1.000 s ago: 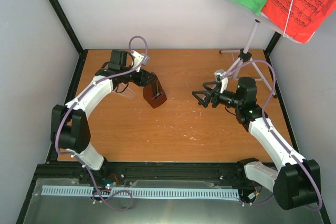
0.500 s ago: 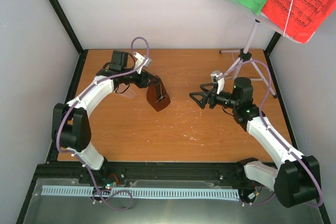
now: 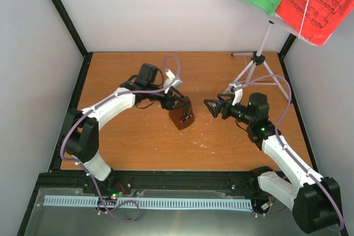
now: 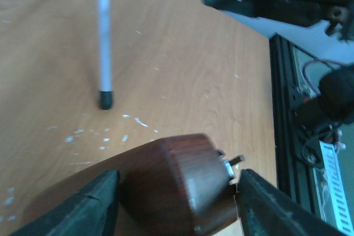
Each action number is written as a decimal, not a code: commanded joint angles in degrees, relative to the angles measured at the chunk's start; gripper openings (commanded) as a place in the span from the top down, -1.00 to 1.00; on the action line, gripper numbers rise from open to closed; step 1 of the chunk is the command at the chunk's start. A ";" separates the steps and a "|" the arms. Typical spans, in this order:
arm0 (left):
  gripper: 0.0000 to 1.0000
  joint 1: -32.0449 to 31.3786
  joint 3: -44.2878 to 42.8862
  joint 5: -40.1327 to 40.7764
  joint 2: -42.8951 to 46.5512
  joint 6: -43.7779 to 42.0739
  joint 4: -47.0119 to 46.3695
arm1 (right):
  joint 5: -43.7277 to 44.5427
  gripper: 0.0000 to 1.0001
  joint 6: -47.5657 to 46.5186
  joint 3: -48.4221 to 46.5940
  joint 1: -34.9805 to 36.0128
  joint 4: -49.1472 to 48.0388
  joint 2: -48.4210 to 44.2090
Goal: Pack up the instrument practice props
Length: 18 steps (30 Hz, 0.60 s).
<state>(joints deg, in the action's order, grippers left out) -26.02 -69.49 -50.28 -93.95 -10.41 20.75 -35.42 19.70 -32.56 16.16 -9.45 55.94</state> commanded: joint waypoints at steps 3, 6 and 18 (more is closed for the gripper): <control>-0.37 -6.03 1.08 1.45 -0.94 0.74 -1.24 | 10.65 -1.00 7.07 2.91 0.47 -0.01 -3.64; -0.48 -6.04 2.96 1.13 3.42 2.95 -6.72 | 13.83 -1.00 7.50 2.99 0.49 2.51 -3.95; -0.82 -5.97 12.11 14.95 20.34 19.56 -20.82 | 9.74 -0.97 8.21 1.77 0.52 6.46 2.17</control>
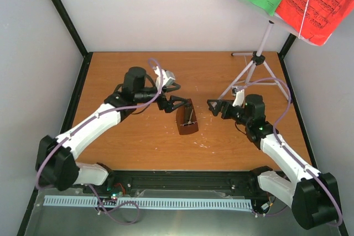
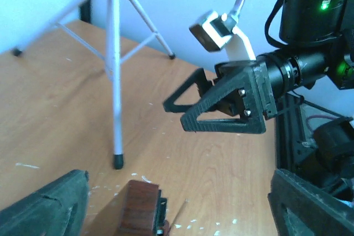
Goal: Pack up the instrument practice props
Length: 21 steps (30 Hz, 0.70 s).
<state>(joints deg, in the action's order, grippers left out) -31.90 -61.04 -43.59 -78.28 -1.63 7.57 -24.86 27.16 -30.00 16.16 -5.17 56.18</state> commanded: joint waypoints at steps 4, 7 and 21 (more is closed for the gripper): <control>-0.99 0.64 11.81 16.66 9.56 24.65 -13.47 | -2.12 -0.89 -0.32 -1.12 0.74 5.41 6.97; -0.99 1.04 16.70 20.01 11.89 32.82 -14.39 | -1.94 -0.86 -1.23 -0.72 2.28 6.46 10.94; -0.99 1.85 20.40 25.22 15.17 42.08 -15.94 | 3.49 -0.36 -5.03 -1.15 12.47 -2.85 25.64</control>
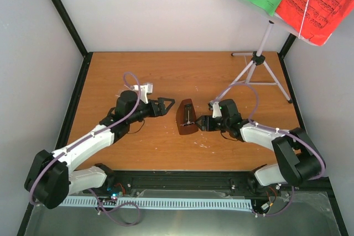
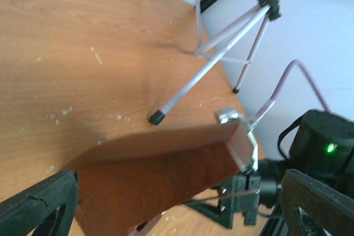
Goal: Pack up the instrument practice props
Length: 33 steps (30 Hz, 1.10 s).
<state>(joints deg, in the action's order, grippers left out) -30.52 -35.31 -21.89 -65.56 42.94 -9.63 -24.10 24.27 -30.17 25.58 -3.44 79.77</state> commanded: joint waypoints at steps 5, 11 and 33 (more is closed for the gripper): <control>-0.99 0.96 -13.52 5.31 2.72 -9.68 9.23 | 2.38 -0.29 1.49 -0.33 7.94 -9.46 1.50; -0.99 2.74 -24.14 2.25 0.59 -16.12 17.80 | 6.69 -0.36 1.32 0.17 10.54 -8.48 -4.93; -0.99 6.51 -34.53 10.37 -5.89 -38.29 21.34 | -24.59 -1.00 -18.91 -19.27 1.97 -8.30 -3.05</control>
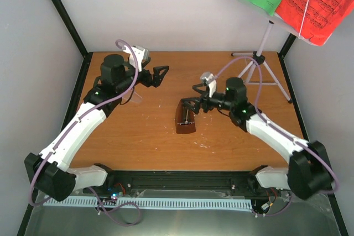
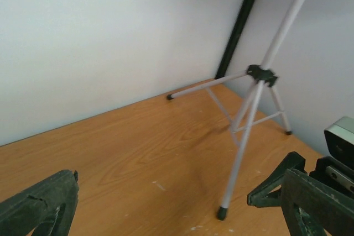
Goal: Pack up the instrument practice props
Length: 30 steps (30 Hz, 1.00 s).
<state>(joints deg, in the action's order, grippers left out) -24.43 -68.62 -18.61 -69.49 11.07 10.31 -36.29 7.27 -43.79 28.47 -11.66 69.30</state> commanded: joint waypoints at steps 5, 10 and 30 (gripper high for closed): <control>-0.99 0.43 3.41 8.96 -2.38 -9.01 -2.15 | -16.67 -1.00 -4.32 -9.78 -0.87 3.85 13.78; -0.99 0.43 6.47 7.71 -3.30 -8.94 -4.48 | -17.81 -1.00 -6.55 -9.47 -0.87 6.12 16.25; -0.99 0.43 7.80 5.71 -3.10 -7.43 -3.87 | -9.88 -1.00 2.11 9.53 4.76 -4.86 8.02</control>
<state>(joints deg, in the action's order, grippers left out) -24.23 -60.55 -12.25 -73.43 3.90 7.68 -52.05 8.19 -37.28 30.81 -13.93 80.77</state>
